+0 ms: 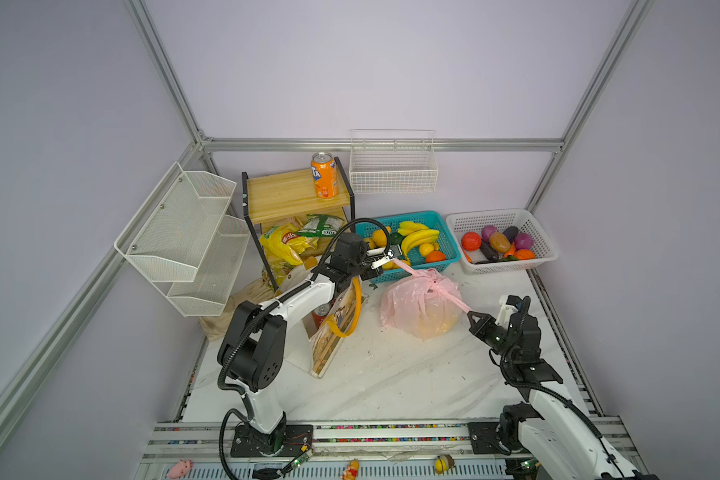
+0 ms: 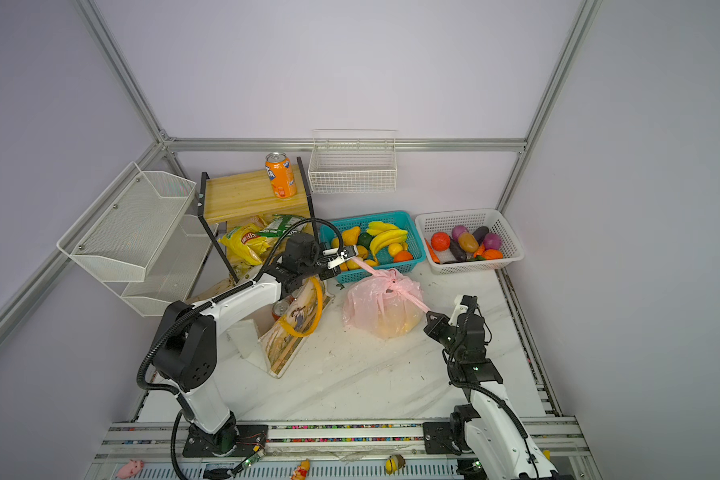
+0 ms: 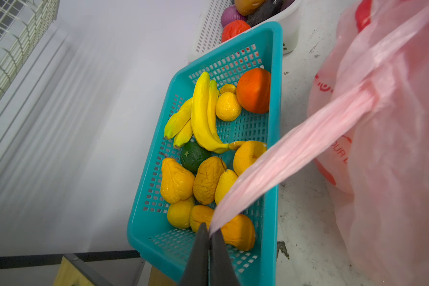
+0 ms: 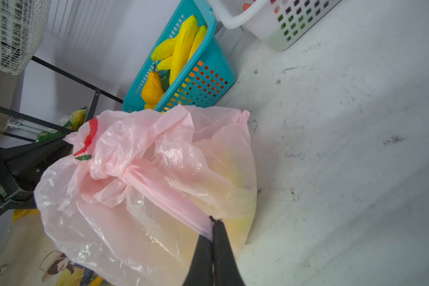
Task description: Place the mixed food into the grocery bags and tie them
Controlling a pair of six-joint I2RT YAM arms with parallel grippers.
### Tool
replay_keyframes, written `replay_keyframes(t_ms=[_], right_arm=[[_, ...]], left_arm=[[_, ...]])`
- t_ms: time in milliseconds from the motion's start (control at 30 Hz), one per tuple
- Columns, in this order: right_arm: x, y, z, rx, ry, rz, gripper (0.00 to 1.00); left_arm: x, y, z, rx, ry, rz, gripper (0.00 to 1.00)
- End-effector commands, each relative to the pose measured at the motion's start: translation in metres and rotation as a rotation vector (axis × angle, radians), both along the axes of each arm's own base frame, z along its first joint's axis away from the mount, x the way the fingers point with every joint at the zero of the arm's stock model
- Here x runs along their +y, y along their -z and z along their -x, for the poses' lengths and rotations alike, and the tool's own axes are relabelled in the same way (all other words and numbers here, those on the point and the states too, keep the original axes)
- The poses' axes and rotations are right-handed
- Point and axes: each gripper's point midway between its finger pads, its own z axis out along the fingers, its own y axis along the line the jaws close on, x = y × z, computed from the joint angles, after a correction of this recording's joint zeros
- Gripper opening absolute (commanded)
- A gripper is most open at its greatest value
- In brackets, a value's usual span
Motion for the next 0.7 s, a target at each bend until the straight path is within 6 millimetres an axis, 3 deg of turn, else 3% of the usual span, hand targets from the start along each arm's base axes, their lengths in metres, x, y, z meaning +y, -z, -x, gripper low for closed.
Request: replay_keyframes(t_ms=[0,67,200,233,300,333,533,667], right_arm=[[-0.030,0.026,0.007,0.080,0.152,0.050,0.00],[-0.030,0.020,0.005,0.063,0.124,0.097,0.00],[-0.009,-0.001,-0.004,-0.003,-0.024,0.120,0.00],[-0.006,-0.005,-0.006,-0.012,-0.044,0.125,0.00],[0.001,-0.012,-0.008,-0.043,-0.087,0.127,0.00],[0.002,-0.016,-0.010,-0.053,-0.100,0.128,0.00],[0.012,-0.029,-0.021,-0.089,-0.163,0.137,0.00],[0.017,-0.033,-0.026,-0.101,-0.193,0.133,0.00]], left_arm=[[0.049,-0.021,-0.032,-0.082,-0.155,-0.005,0.00],[0.037,-0.022,-0.024,-0.085,-0.104,-0.005,0.00],[0.004,-0.038,0.001,-0.096,0.035,0.038,0.00],[-0.001,-0.044,0.005,-0.109,0.059,0.051,0.05],[-0.012,-0.056,0.012,-0.140,0.101,0.066,0.28],[-0.017,-0.059,0.015,-0.155,0.125,0.059,0.34],[-0.043,-0.059,0.019,-0.229,0.213,-0.074,0.59],[-0.054,-0.055,0.009,-0.264,0.234,-0.145,0.68]])
